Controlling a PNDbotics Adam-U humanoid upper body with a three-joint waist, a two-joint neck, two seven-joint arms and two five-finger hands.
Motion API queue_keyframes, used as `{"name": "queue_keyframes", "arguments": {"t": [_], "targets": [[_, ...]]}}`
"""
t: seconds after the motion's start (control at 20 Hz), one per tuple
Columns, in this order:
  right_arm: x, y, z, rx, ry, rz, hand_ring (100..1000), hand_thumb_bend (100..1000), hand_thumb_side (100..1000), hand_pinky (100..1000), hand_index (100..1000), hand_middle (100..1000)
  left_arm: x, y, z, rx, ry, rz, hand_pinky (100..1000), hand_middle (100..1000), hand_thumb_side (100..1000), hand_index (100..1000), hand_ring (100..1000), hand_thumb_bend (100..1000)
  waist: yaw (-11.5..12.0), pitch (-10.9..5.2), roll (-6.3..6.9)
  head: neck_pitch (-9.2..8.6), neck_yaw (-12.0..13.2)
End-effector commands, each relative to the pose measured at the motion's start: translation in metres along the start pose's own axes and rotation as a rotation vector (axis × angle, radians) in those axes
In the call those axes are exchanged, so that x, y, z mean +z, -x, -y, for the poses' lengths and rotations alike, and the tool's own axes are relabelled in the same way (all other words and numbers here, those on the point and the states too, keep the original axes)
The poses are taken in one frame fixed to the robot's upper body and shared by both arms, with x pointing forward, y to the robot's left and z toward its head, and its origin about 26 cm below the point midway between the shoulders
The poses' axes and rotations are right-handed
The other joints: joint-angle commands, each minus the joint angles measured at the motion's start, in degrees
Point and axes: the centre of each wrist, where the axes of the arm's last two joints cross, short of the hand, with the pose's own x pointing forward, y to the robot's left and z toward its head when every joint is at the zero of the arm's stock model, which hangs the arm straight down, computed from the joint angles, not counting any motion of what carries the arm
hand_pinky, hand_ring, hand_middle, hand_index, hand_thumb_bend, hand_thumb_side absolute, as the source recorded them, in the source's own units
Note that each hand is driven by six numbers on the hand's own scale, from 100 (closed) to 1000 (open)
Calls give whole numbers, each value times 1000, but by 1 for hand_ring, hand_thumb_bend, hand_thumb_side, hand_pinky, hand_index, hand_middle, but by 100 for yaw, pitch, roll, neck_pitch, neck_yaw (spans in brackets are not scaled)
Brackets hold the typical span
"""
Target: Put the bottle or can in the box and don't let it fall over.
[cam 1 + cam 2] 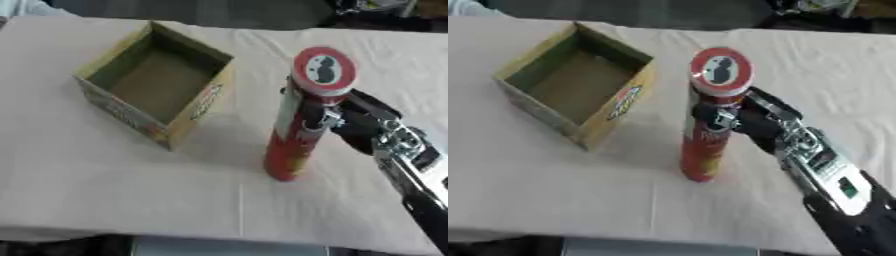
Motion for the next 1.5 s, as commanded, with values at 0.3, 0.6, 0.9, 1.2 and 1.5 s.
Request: {"name": "queue_keyframes", "arguments": {"t": [0.3,0.6,0.9,1.2,1.5], "targets": [[2,-11,3,97,97,35,536,844,241,874,692,629,-3,-10,-2,-1,11,34,690,919,774,827,1000,141,-8,-44,23,-66,-3],[1,-12,2,133,138,29,423,482,100,878,564,515,-3,-10,-2,1,14,34,688,915,776,825,1000,138,-5,-44,21,-63,-6],[0,-10,1,93,119,19,315,100,100,847,447,413,-3,-11,-2,4,15,33,687,912,778,823,1000,136,-5,-48,19,-59,0],[0,-12,1,76,165,33,251,100,100,834,366,346,-3,-10,-2,6,17,32,686,910,781,823,1000,133,-7,-47,19,-54,0],[2,-20,2,89,166,57,194,100,100,827,306,291,-3,-11,-2,7,16,33,686,909,781,823,1000,133,-8,-58,14,-41,5]]}}
